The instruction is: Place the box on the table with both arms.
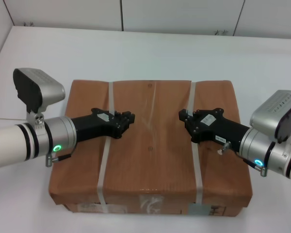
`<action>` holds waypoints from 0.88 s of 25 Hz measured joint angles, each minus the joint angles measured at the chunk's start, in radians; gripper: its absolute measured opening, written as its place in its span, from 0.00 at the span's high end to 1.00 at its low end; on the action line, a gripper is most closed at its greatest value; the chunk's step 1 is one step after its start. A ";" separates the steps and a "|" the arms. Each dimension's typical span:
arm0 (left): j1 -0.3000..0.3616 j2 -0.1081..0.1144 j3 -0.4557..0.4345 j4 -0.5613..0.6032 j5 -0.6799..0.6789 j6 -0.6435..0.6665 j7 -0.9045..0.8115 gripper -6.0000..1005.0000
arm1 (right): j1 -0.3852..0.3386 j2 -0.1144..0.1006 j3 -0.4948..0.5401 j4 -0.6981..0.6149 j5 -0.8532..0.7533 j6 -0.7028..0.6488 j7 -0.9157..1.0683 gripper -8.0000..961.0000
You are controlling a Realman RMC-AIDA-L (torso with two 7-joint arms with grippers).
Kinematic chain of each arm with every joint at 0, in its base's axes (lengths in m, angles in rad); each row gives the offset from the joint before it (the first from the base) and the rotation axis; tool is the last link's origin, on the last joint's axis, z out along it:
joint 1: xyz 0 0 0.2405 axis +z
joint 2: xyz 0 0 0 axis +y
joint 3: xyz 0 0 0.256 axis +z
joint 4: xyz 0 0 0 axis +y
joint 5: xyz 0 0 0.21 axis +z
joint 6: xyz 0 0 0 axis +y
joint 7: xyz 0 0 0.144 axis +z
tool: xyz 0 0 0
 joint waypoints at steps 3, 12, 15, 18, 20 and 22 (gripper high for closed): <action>-0.004 -0.002 0.002 -0.012 0.000 -0.011 0.010 0.90 | 0.008 0.000 0.001 0.009 0.000 0.023 0.001 0.96; -0.010 -0.006 0.054 -0.017 -0.003 -0.055 0.016 0.90 | 0.021 0.000 0.002 0.034 0.008 0.076 0.013 0.96; -0.015 -0.007 0.076 -0.017 -0.007 -0.071 0.011 0.90 | 0.021 0.000 0.002 0.034 0.007 0.076 0.023 0.96; -0.015 -0.008 0.078 -0.017 -0.011 -0.075 0.011 0.89 | 0.021 0.000 0.002 0.035 0.006 0.076 0.035 0.96; -0.014 -0.008 0.078 -0.016 -0.012 -0.075 0.010 0.89 | 0.019 0.000 0.002 0.035 0.007 0.077 0.040 0.94; -0.012 -0.008 0.077 -0.015 -0.012 -0.075 0.010 0.89 | 0.017 0.000 0.003 0.035 0.007 0.077 0.041 0.90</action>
